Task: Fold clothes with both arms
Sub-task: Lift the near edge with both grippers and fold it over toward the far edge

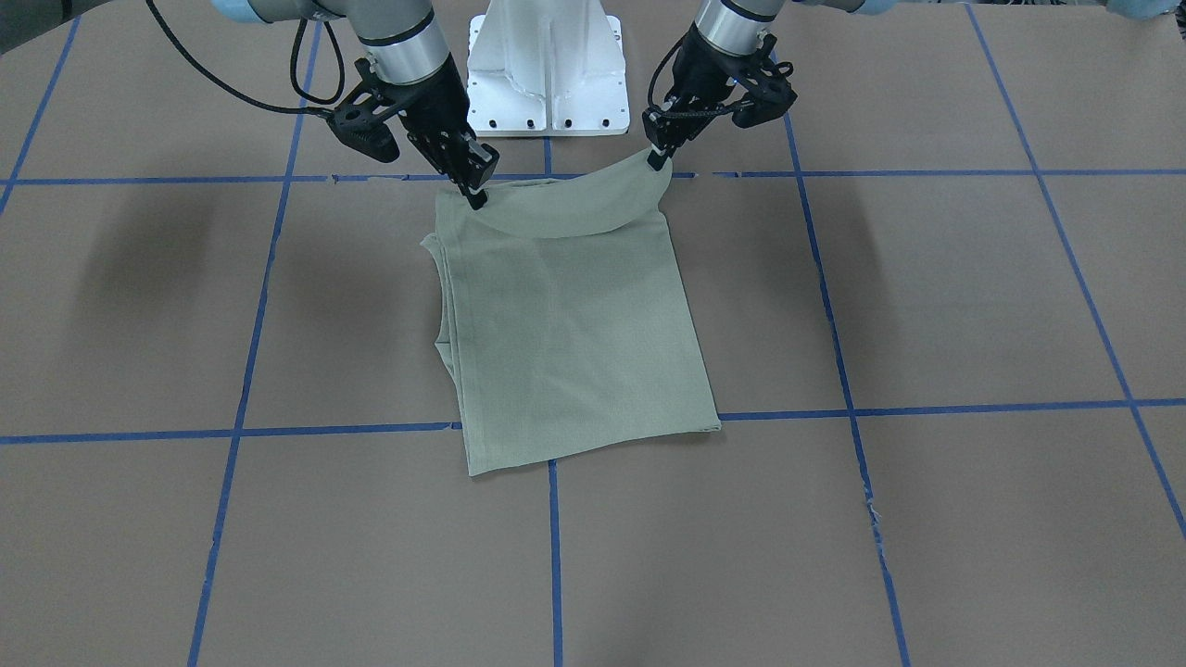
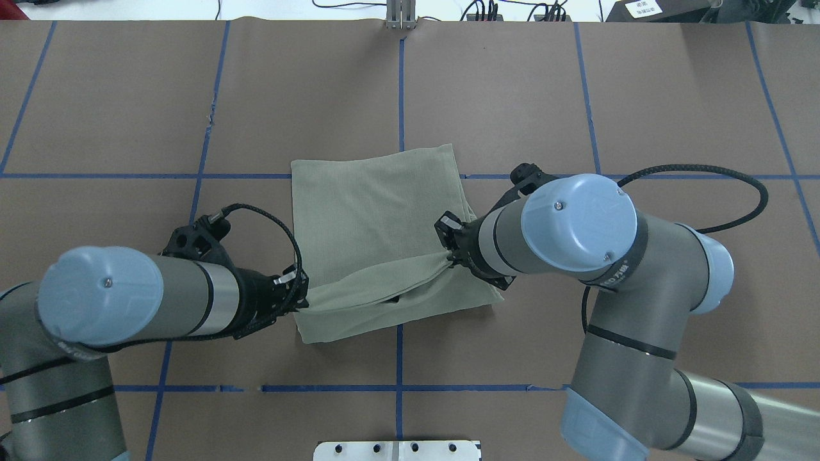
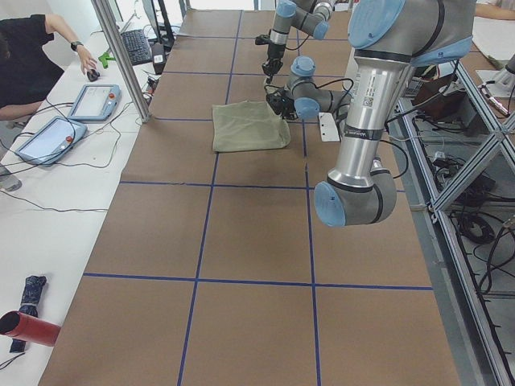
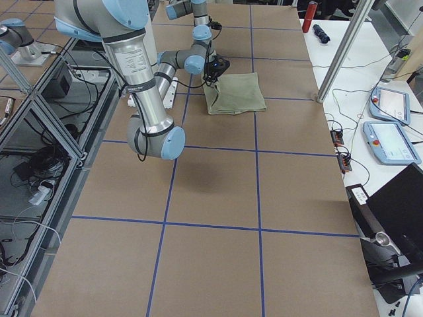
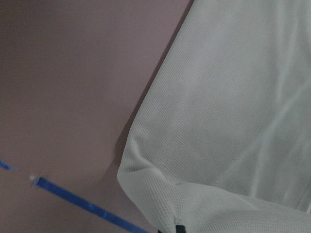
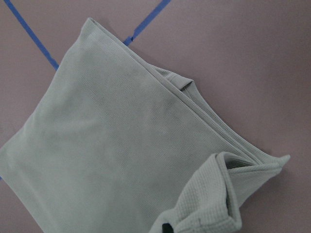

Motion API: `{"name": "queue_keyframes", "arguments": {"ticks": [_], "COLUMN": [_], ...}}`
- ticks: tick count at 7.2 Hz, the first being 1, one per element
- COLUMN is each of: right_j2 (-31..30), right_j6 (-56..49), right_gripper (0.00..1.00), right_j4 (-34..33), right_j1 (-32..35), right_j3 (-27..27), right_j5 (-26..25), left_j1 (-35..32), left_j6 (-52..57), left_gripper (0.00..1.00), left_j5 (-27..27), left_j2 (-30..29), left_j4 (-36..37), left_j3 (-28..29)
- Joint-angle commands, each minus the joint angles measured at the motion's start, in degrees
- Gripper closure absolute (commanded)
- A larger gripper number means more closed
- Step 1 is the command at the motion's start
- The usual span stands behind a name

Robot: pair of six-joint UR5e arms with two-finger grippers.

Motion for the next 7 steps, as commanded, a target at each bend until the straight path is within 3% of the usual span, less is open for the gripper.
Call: {"name": "queue_keyframes", "arguments": {"ticks": [1, 3, 5, 7], "right_j2": [4.28, 6.39, 11.31, 12.72], "right_j6": [-0.66, -0.57, -0.84, -0.84], "right_gripper": [1.00, 1.00, 1.00, 1.00], "right_j4": [3.17, 10.56, 11.45, 15.75], "right_j1": [4.04, 6.42, 7.30, 7.74], "right_j3": [-7.42, -15.77, -23.68, -29.40], "right_j5": [0.06, 0.32, 0.41, 0.41], "left_j1": [-5.86, -8.69, -9.31, -10.71], "left_j6": [0.89, 3.79, 3.97, 4.06], "left_gripper": [1.00, 1.00, 1.00, 1.00], "left_j5": [-1.83, -1.75, -1.58, -1.40], "left_j2": [-4.20, -5.71, -10.25, -11.07], "left_j4": [1.13, 1.14, 0.26, -1.58], "left_j3": [4.25, 8.12, 15.65, 19.37]}}
